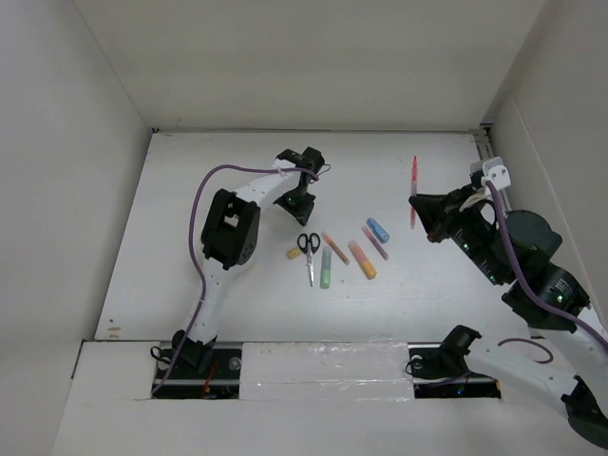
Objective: Sort the stationery into containers
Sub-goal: Close the pen cap on the pen.
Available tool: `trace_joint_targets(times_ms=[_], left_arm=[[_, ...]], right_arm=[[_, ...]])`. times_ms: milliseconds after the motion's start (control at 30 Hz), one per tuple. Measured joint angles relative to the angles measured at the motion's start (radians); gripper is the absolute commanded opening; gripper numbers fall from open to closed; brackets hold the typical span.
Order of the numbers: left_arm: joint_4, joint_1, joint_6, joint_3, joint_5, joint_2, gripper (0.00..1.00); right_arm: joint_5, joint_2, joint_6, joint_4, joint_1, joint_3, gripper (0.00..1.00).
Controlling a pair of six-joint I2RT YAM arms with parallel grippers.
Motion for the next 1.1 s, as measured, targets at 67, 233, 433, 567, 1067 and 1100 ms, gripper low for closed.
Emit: trace_joint_targets(times_ms=[67, 233, 433, 567, 1067, 1100], left_arm=[[0.047, 0.001, 0.054, -0.04, 0.006, -0.024, 0.0], [0.294, 0.003, 0.264, -0.143, 0.038, -0.089, 0.0], [0.534, 0.013, 0.522, -0.295, 0.088, -0.291, 0.0], [0.706, 0.083, 0.646, -0.5, 0.225, -0.649, 0.0], [1.056, 0.343, 0.8, -0.935, 0.721, -1.282, 0.0], [1.068, 0.343, 0.798, -0.951, 0.743, -1.295, 0.0]], right_arm=[[0.0, 0.008, 0.0, 0.0, 0.0, 0.0, 0.0], [0.004, 0.069, 0.02, -0.002, 0.0, 0.002, 0.0], [-0.179, 0.115, 0.068, 0.057, -0.072, -0.048, 0.0], [-0.405, 0.113, 0.153, 0.2, -0.141, -0.174, 0.0], [-0.806, 0.408, 0.554, 0.912, -0.013, -0.373, 0.0], [-0.818, 0.432, 0.576, 0.951, -0.006, -0.373, 0.0]])
